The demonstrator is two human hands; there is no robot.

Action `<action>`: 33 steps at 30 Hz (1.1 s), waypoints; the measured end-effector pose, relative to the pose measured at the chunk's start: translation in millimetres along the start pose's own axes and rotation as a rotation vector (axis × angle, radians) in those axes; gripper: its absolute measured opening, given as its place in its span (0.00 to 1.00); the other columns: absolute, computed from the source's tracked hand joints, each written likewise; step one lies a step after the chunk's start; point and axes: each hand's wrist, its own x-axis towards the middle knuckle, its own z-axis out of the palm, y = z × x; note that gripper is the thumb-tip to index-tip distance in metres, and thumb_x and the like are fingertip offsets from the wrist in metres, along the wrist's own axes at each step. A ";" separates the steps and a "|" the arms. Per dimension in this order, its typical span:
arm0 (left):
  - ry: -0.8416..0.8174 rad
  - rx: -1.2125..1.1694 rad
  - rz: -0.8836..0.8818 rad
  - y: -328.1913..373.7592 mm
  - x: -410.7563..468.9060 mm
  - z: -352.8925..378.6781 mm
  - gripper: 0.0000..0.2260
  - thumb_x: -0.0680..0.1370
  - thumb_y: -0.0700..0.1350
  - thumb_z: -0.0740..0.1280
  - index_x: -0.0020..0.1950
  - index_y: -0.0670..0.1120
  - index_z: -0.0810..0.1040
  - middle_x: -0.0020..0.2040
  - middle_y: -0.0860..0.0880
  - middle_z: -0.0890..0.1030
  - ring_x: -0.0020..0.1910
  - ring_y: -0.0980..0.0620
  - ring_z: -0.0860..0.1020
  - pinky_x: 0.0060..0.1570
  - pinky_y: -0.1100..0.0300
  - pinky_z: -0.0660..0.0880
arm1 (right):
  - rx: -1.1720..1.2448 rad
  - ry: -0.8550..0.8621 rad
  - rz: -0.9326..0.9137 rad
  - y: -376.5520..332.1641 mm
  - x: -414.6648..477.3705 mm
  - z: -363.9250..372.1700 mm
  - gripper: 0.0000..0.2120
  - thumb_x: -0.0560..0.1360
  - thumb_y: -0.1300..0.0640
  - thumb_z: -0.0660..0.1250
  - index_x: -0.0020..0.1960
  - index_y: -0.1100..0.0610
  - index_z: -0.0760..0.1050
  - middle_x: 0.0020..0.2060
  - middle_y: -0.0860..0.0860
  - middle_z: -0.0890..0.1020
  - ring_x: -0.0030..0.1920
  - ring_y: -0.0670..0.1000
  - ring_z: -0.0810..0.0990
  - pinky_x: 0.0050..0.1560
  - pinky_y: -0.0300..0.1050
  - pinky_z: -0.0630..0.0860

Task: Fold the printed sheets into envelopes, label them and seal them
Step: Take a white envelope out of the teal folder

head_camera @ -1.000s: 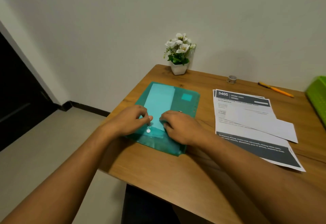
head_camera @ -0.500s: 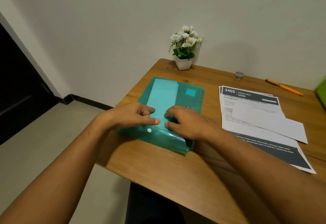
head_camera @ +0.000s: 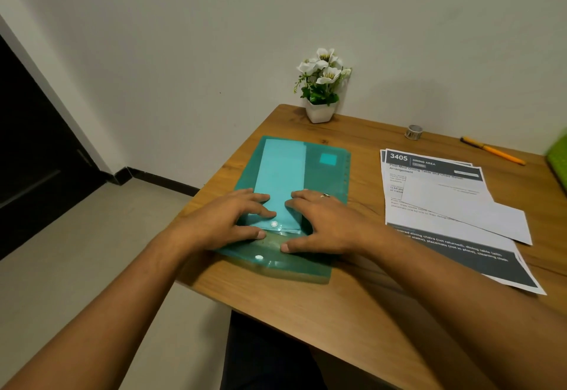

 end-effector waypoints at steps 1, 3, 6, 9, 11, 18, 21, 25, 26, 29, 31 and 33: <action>0.025 0.050 0.020 1.0 -0.4 1.6 0.19 0.80 0.56 0.69 0.72 0.63 0.75 0.79 0.60 0.65 0.79 0.58 0.59 0.78 0.49 0.60 | 0.005 0.028 -0.011 -0.9 -1.7 0.4 0.41 0.74 0.30 0.68 0.79 0.51 0.63 0.77 0.51 0.67 0.74 0.52 0.67 0.71 0.51 0.68; 0.062 0.122 0.046 3.0 -0.9 5.0 0.17 0.82 0.56 0.66 0.72 0.61 0.76 0.78 0.59 0.68 0.78 0.57 0.63 0.77 0.51 0.63 | 0.022 0.078 -0.027 -2.5 -3.9 3.3 0.39 0.75 0.31 0.69 0.78 0.49 0.65 0.74 0.49 0.71 0.70 0.50 0.71 0.67 0.49 0.71; 0.134 0.127 0.059 1.8 -0.9 10.5 0.15 0.84 0.55 0.62 0.70 0.57 0.78 0.74 0.57 0.74 0.74 0.57 0.69 0.72 0.54 0.69 | 0.021 0.149 -0.064 -4.9 -7.4 9.2 0.33 0.77 0.36 0.69 0.76 0.46 0.64 0.71 0.47 0.74 0.66 0.51 0.75 0.63 0.50 0.76; 0.218 0.142 0.022 2.9 1.9 13.8 0.16 0.85 0.55 0.59 0.69 0.55 0.78 0.63 0.56 0.82 0.58 0.57 0.78 0.55 0.57 0.75 | -0.008 0.240 -0.127 -12.0 -8.9 11.4 0.20 0.81 0.47 0.67 0.71 0.45 0.67 0.68 0.46 0.74 0.61 0.52 0.77 0.56 0.50 0.78; 0.253 0.164 -0.012 7.1 4.4 14.6 0.15 0.85 0.55 0.57 0.65 0.54 0.79 0.55 0.55 0.84 0.48 0.57 0.77 0.44 0.59 0.71 | -0.037 0.271 -0.144 -16.2 -6.7 11.6 0.14 0.82 0.52 0.64 0.67 0.45 0.70 0.67 0.47 0.74 0.59 0.53 0.78 0.54 0.51 0.79; 0.313 0.129 -0.049 3.7 4.4 21.7 0.15 0.85 0.56 0.55 0.61 0.55 0.80 0.55 0.55 0.84 0.48 0.56 0.80 0.46 0.52 0.78 | -0.212 0.229 -0.075 -25.1 1.3 12.6 0.15 0.85 0.49 0.58 0.66 0.52 0.78 0.73 0.53 0.73 0.62 0.59 0.80 0.55 0.56 0.81; 0.332 0.103 -0.041 3.3 1.7 23.7 0.18 0.84 0.58 0.53 0.64 0.55 0.80 0.59 0.57 0.84 0.52 0.56 0.80 0.49 0.51 0.79 | -0.270 0.225 -0.080 -28.1 3.1 12.2 0.15 0.85 0.49 0.57 0.60 0.53 0.80 0.68 0.54 0.76 0.57 0.59 0.81 0.50 0.53 0.78; 0.352 0.092 -0.025 4.8 -2.2 25.1 0.19 0.84 0.59 0.55 0.67 0.55 0.79 0.62 0.57 0.83 0.57 0.55 0.80 0.52 0.51 0.78 | -0.280 0.255 -0.060 -26.0 7.6 13.1 0.12 0.83 0.54 0.60 0.58 0.54 0.81 0.61 0.52 0.80 0.54 0.58 0.82 0.46 0.51 0.77; 0.356 0.090 -0.025 3.4 -2.6 26.1 0.17 0.84 0.59 0.57 0.67 0.56 0.78 0.63 0.58 0.82 0.58 0.55 0.80 0.53 0.51 0.78 | -0.285 0.253 -0.052 -25.8 8.7 13.7 0.11 0.83 0.55 0.60 0.59 0.55 0.80 0.59 0.52 0.80 0.53 0.58 0.82 0.45 0.51 0.77; 0.351 0.109 -0.010 -0.5 -4.4 29.6 0.22 0.79 0.66 0.64 0.68 0.57 0.78 0.67 0.60 0.80 0.65 0.58 0.77 0.58 0.53 0.78 | -0.288 0.255 -0.045 -25.9 10.5 14.9 0.10 0.82 0.56 0.60 0.58 0.55 0.78 0.56 0.53 0.79 0.51 0.59 0.81 0.42 0.51 0.72; 0.353 0.119 0.001 -1.5 -4.1 30.7 0.25 0.77 0.67 0.67 0.69 0.57 0.78 0.68 0.59 0.79 0.69 0.58 0.75 0.62 0.54 0.77 | -0.227 0.281 -0.060 -24.5 9.6 13.9 0.09 0.82 0.56 0.61 0.56 0.55 0.78 0.56 0.53 0.79 0.51 0.59 0.81 0.44 0.51 0.76; 0.374 0.111 0.000 -1.9 -1.9 30.3 0.25 0.76 0.66 0.69 0.68 0.57 0.79 0.68 0.60 0.79 0.69 0.59 0.75 0.62 0.55 0.76 | -0.098 0.297 -0.068 -21.8 6.6 10.9 0.08 0.81 0.55 0.61 0.54 0.53 0.79 0.56 0.51 0.78 0.52 0.56 0.80 0.49 0.55 0.79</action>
